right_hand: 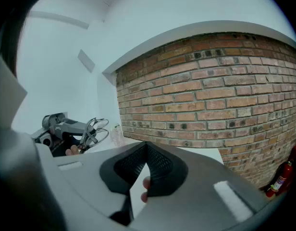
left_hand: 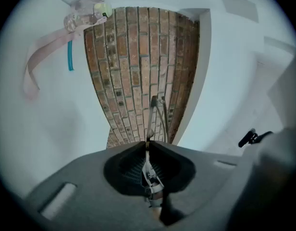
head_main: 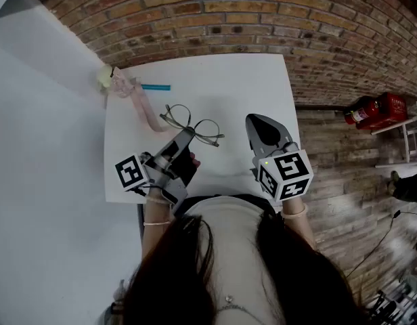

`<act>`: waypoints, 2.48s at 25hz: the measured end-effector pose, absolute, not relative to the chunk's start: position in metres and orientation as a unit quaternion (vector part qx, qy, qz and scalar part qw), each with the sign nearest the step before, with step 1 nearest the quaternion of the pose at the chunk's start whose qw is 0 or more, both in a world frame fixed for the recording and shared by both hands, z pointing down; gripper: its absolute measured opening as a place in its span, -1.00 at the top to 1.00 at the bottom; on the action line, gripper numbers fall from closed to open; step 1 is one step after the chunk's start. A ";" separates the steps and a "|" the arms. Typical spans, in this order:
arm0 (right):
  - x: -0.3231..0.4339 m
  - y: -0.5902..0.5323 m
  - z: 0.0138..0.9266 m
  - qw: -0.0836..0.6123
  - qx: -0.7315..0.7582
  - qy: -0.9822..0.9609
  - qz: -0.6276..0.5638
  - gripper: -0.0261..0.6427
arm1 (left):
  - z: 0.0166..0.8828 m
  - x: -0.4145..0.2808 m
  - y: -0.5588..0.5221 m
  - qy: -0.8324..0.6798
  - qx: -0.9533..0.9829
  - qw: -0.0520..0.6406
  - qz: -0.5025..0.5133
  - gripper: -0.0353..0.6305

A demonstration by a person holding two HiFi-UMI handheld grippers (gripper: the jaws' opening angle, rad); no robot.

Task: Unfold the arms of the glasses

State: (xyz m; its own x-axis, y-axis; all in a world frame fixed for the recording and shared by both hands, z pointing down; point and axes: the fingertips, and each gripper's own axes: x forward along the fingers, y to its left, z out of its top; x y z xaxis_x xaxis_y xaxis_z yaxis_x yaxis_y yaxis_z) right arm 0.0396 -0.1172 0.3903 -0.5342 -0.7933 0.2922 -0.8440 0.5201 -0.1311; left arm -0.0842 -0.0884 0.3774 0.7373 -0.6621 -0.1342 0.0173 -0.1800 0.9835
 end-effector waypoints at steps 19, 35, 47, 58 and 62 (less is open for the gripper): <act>0.035 -0.111 0.383 0.069 0.434 -0.887 0.143 0.90 | 0.379 -0.082 -0.099 -0.224 0.718 0.602 -0.268 0.83; 0.009 -0.091 0.370 0.042 0.346 -0.928 0.134 0.90 | 0.384 -0.080 -0.104 -0.222 0.716 0.608 -0.261 0.83; -0.009 -0.082 0.373 0.065 0.298 -0.944 0.127 0.85 | 0.386 -0.078 -0.106 -0.215 0.715 0.616 -0.253 0.83; -0.018 -0.071 0.377 0.076 0.262 -0.953 0.128 0.78 | 0.387 -0.076 -0.103 -0.204 0.715 0.622 -0.244 0.83; -0.023 -0.069 0.377 0.078 0.253 -0.956 0.125 0.77 | 0.389 -0.075 -0.102 -0.194 0.719 0.625 -0.235 0.83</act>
